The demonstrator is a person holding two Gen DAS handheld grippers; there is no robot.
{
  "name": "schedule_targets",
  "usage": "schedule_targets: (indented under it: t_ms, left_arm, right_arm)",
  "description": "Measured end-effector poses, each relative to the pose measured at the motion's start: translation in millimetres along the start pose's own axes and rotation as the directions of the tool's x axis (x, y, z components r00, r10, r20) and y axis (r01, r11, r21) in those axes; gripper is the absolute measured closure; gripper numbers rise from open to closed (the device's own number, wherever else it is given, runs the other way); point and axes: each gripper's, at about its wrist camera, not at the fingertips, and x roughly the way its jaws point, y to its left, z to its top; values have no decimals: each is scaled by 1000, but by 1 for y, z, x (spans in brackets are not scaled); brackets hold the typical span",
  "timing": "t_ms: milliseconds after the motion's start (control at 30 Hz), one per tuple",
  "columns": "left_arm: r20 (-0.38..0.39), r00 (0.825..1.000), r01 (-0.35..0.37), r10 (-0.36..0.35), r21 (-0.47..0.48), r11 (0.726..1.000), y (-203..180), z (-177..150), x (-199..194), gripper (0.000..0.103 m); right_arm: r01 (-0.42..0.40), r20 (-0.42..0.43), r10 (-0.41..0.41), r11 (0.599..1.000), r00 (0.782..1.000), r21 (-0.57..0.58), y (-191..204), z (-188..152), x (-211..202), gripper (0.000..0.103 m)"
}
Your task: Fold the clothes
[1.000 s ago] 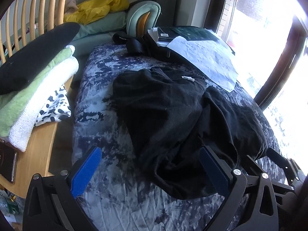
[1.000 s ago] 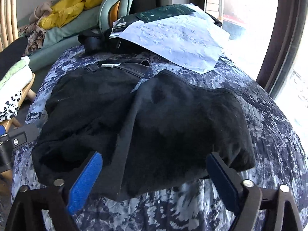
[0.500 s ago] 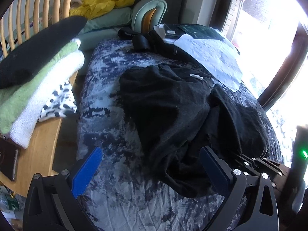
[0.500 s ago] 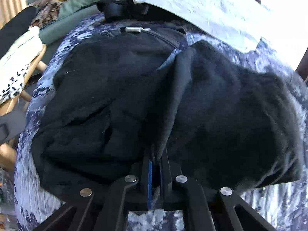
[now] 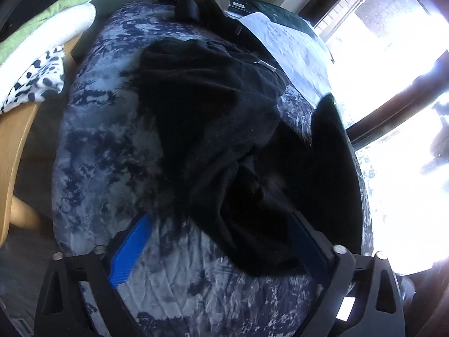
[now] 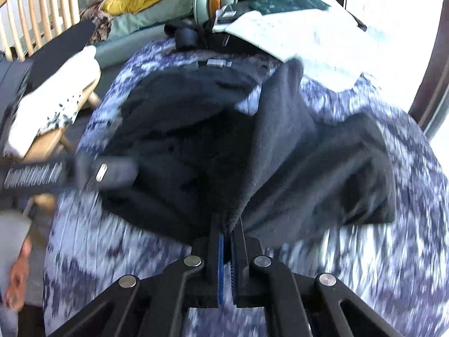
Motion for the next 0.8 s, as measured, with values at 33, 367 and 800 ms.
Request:
schedule_targets:
  t_ms: [33,367,800]
  left_arm:
    - [1,1000,-3,3,4,1000,-2,-1,1,25]
    - [-17,999,-39,39,-14,999,-2,-12,5,93]
    - [-41,995,-90,92,33,995,-3,-17,-10,94]
  right_arm:
    - [-1,-7,1,1000,1000,0,1,-6,0,100]
    - [-40,-27,39,998,999,-47,6,-31,-5,82]
    - [164,10,-164,984,986,-75,-59,77,11,52]
